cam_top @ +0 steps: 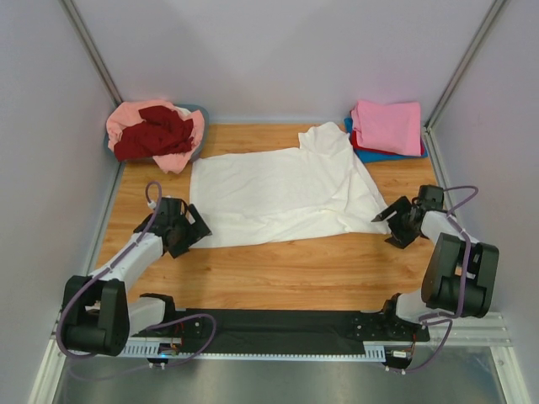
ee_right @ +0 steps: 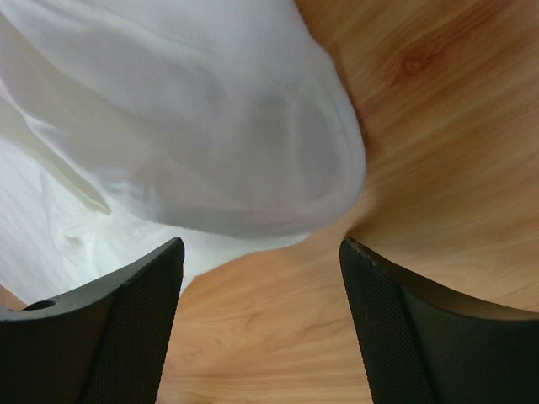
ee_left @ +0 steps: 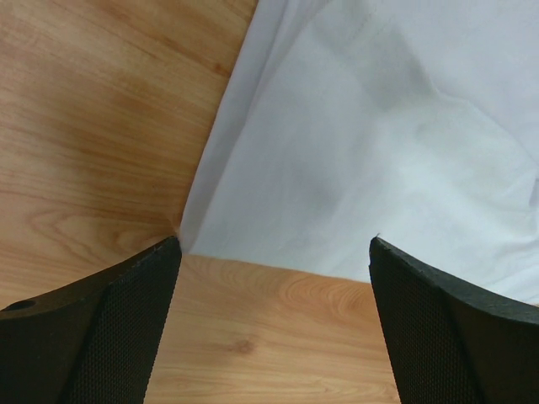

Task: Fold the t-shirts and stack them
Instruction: Fold the tshirt

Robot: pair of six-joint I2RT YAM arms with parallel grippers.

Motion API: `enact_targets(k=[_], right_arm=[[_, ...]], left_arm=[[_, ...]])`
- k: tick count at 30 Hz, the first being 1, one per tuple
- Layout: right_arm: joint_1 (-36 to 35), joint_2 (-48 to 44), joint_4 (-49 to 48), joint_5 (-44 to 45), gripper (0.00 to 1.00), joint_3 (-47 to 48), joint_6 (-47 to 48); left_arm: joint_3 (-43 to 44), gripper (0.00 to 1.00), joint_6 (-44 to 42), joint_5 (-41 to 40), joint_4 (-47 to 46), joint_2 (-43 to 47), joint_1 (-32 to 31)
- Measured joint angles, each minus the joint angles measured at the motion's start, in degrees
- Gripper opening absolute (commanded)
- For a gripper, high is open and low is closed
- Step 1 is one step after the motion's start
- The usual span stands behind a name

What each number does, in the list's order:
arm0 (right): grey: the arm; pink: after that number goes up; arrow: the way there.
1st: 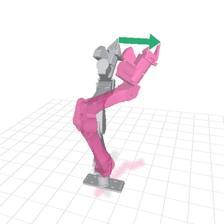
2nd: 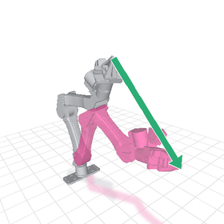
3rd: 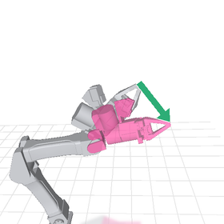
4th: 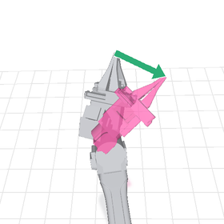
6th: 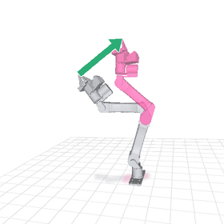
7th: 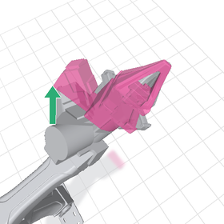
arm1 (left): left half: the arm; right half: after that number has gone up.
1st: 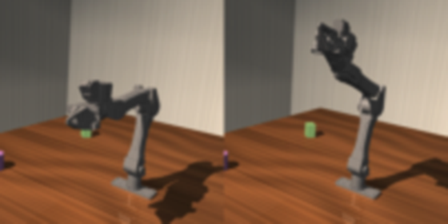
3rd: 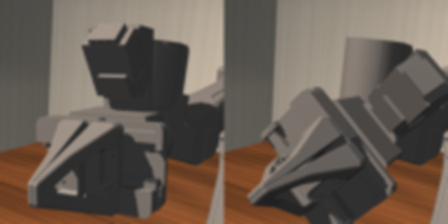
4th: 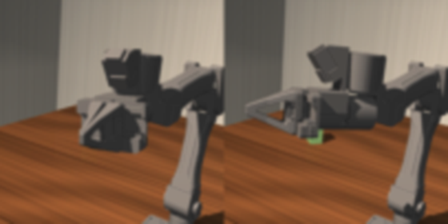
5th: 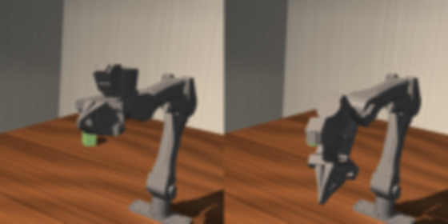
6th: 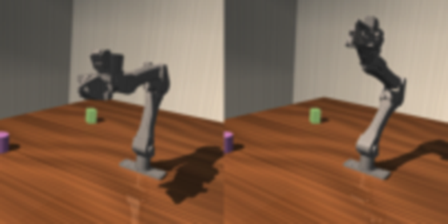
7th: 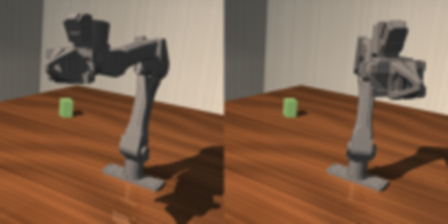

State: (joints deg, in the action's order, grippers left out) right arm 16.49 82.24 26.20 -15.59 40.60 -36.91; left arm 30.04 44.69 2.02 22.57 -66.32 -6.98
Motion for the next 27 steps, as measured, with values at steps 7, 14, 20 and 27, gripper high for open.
enact_targets(k=[7, 14, 20, 27], right_arm=[[1.0, 2.2, -4.2, 1.0, 0.63, 0.8, -3.1], [1.9, 5.5, -9.2, 1.4, 0.14, 0.7, -4.0], [2.1, 6.1, -10.7, 0.8, 0.00, 0.2, -4.3], [2.3, -8.3, -2.1, 3.1, 0.01, -2.8, -4.5]], left_arm=[[1.1, 0.92, 1.5, -2.1, -3.9, -3.3, 0.0], [1.3, 0.27, 2.8, -3.4, -7.8, -6.7, 0.1], [2.6, 0.00, 0.9, -4.0, -4.4, -7.5, 0.0], [8.0, 0.00, -1.4, -8.6, 6.4, 3.8, 0.3]])
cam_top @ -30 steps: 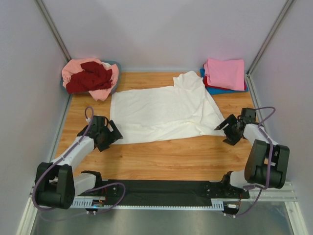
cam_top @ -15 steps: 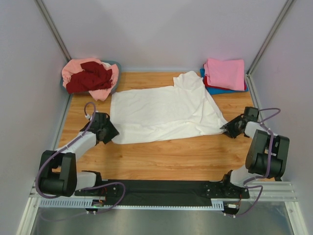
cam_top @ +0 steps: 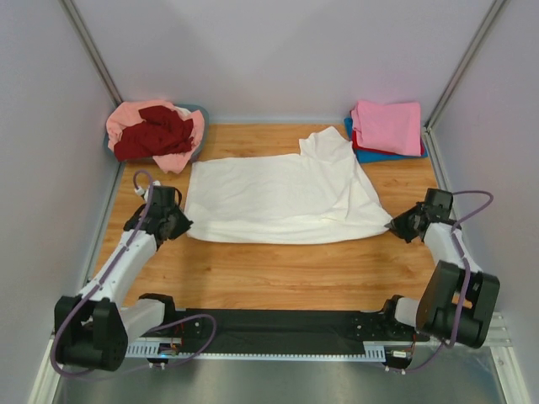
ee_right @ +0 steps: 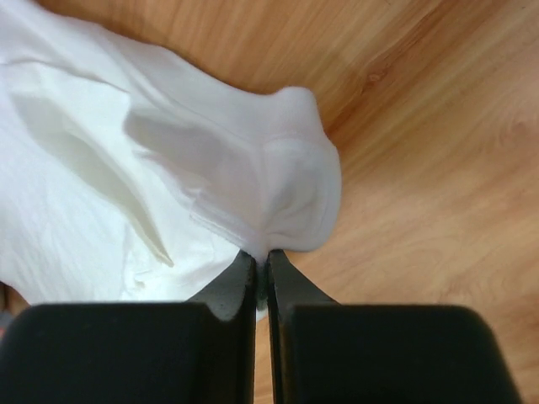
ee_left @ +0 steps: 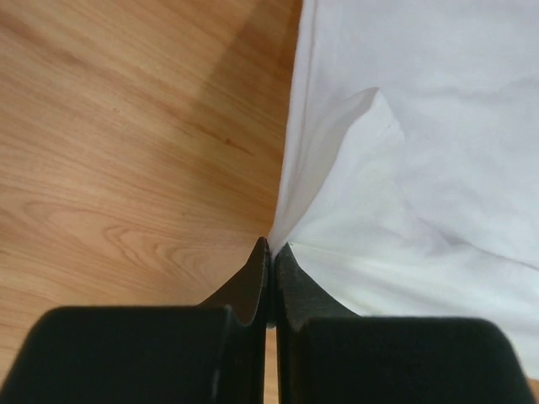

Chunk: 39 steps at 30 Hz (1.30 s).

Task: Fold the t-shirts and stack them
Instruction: Fold the tshirt

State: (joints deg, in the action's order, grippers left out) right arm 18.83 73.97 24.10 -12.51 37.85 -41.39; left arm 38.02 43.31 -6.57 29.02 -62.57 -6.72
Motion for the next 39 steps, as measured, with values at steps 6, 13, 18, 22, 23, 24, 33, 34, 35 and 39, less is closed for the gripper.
enact_targets(k=[6, 13, 18, 22, 23, 24, 33, 34, 35, 39], right_arm=[[0.3, -14.4, 10.1, 4.6, 0.00, 0.7, 0.5], [0.6, -21.7, 18.2, 6.8, 0.12, 0.0, 0.6], [1.7, -25.8, 22.2, 7.5, 0.82, -1.4, 0.4], [2.0, -29.4, 23.7, 7.9, 0.80, -1.3, 0.6], [2.0, -30.3, 23.8, 7.7, 0.79, -1.3, 0.7], [2.0, -31.3, 23.7, 7.2, 0.76, -1.2, 0.9], [-14.9, -25.4, 16.5, 1.3, 0.66, 2.5, 3.3], [-18.1, -22.7, 15.2, 1.6, 0.66, 3.4, 3.5], [-20.4, -20.1, 14.2, 1.9, 0.65, 3.9, 3.6], [-25.3, -9.5, 10.2, 2.7, 0.65, 4.1, 3.7]], left_arm=[[1.2, 0.00, -0.3, -0.5, 5.0, 8.3, 0.8], [-3.7, 0.02, 0.2, 0.6, 9.7, 12.2, 0.9], [-4.3, 0.78, 1.0, 1.3, 13.7, 17.7, 1.0], [-2.3, 0.91, 2.3, 3.6, 17.5, 22.3, 1.2], [-0.5, 0.91, 2.2, 3.9, 18.7, 23.0, 1.2], [2.0, 0.91, 1.9, 4.2, 20.0, 23.2, 1.2], [19.3, 0.91, -11.8, 3.4, 22.3, 22.6, 1.2], [19.0, 0.92, -13.0, 3.1, 22.6, 22.6, 1.2], [18.3, 0.92, -14.0, 2.5, 22.7, 22.8, 1.2], [14.8, 0.91, -17.3, 1.4, 23.5, 24.3, 1.2]])
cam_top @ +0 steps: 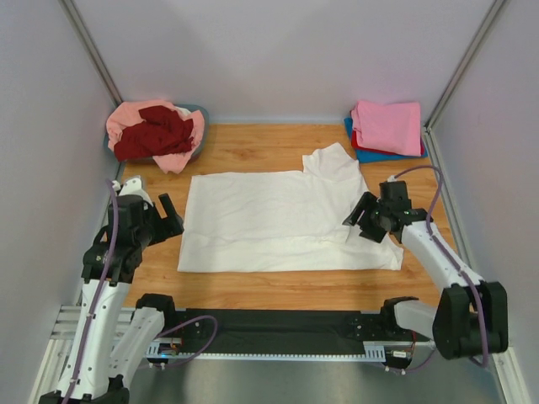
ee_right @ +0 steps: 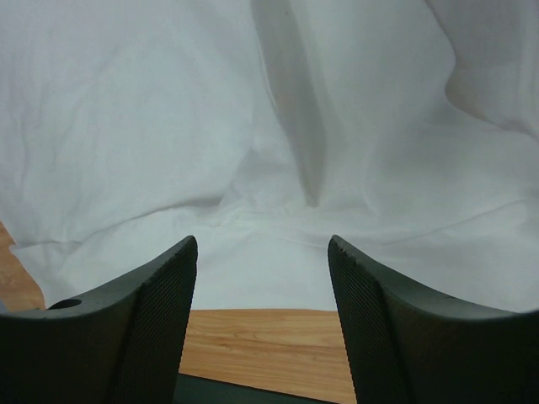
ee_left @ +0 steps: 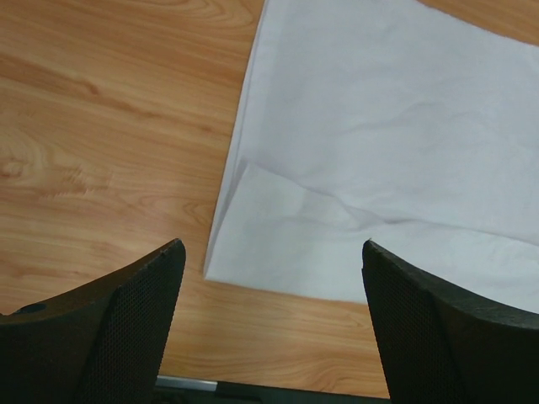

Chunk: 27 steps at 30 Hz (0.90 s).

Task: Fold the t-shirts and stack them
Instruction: Fold the tshirt

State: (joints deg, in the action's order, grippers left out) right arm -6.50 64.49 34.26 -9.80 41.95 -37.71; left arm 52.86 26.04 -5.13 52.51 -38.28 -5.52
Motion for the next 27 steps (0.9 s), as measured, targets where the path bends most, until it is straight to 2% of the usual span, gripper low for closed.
enact_targets(k=[8, 15, 21, 27], right_arm=[[-3.2, 17.2, -5.3, 2.3, 0.65, 3.0, 0.1], [-6.7, 24.1, -7.6, 3.3, 0.65, 7.5, 0.1], [-7.6, 26.0, -8.0, 2.8, 0.66, 11.9, -0.5], [-7.5, 33.2, -7.3, 3.0, 0.67, 24.6, -1.4]], left_arm=[[-1.4, 0.91, -2.6, 0.2, -0.4, -0.1, 0.7], [-1.5, 0.91, -3.4, 1.2, -1.2, -0.1, 3.0], [-1.5, 0.90, -3.5, 1.8, -1.4, -0.3, 3.3], [-1.5, 0.91, -3.7, 2.1, -1.4, -0.5, 3.4]])
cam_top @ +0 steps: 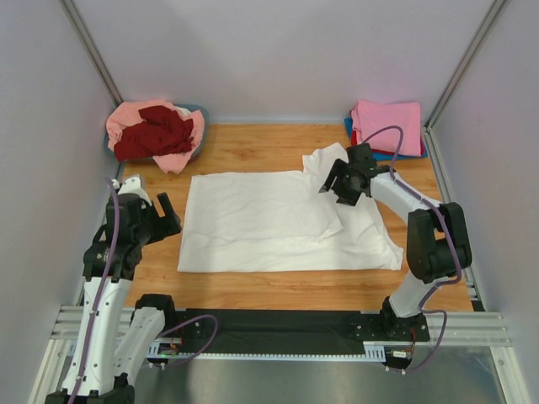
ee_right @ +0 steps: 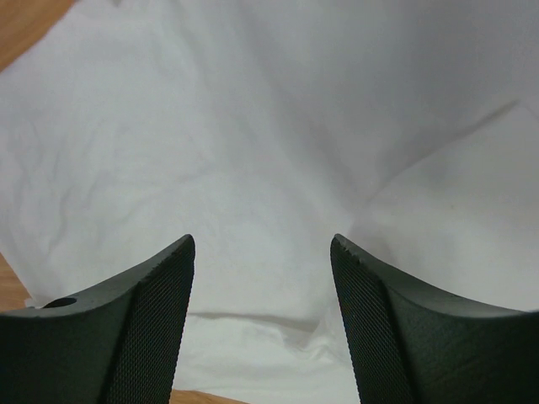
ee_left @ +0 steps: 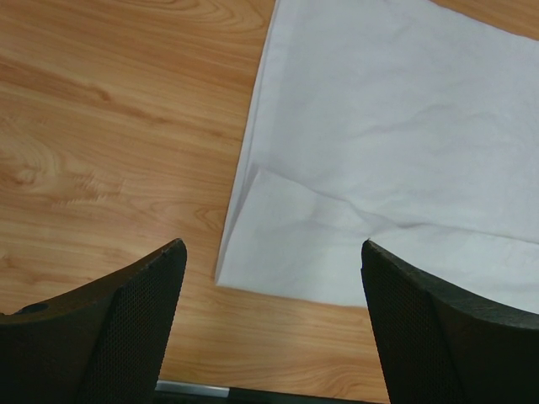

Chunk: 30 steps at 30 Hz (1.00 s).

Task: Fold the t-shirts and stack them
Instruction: Fold the tshirt

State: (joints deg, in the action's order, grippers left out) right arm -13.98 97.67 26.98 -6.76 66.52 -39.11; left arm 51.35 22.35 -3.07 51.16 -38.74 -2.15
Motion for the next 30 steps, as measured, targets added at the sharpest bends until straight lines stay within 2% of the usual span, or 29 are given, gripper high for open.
enact_targets(k=[6, 11, 16, 20, 25, 30], right_arm=[[0.6, 10.7, 2.3, 0.2, 0.68, 12.3, 0.3], [1.0, 21.3, 10.4, 3.9, 0.68, 35.4, 3.9], [1.6, 32.4, 16.0, 11.5, 0.68, 59.3, 8.5], [2.4, 35.0, 19.1, 16.5, 0.69, 61.2, 11.5], [4.1, 37.2, 19.3, 17.4, 0.68, 58.7, 16.2], [5.0, 44.5, 19.7, 18.4, 0.68, 64.9, 20.8]], left_arm=[[0.0, 0.91, -0.9, 0.9, 0.0, -0.1, 0.0], [0.1, 0.90, -2.2, 1.5, -0.5, -2.3, 0.0], [0.0, 0.90, -2.3, 1.7, -0.9, -3.2, 0.0], [0.0, 0.90, -2.4, 1.7, -1.0, -3.1, 0.0], [-0.1, 0.89, -2.4, 2.0, -1.3, -3.6, 0.2], [-0.1, 0.88, -2.4, 2.2, -1.3, -4.3, 0.7]])
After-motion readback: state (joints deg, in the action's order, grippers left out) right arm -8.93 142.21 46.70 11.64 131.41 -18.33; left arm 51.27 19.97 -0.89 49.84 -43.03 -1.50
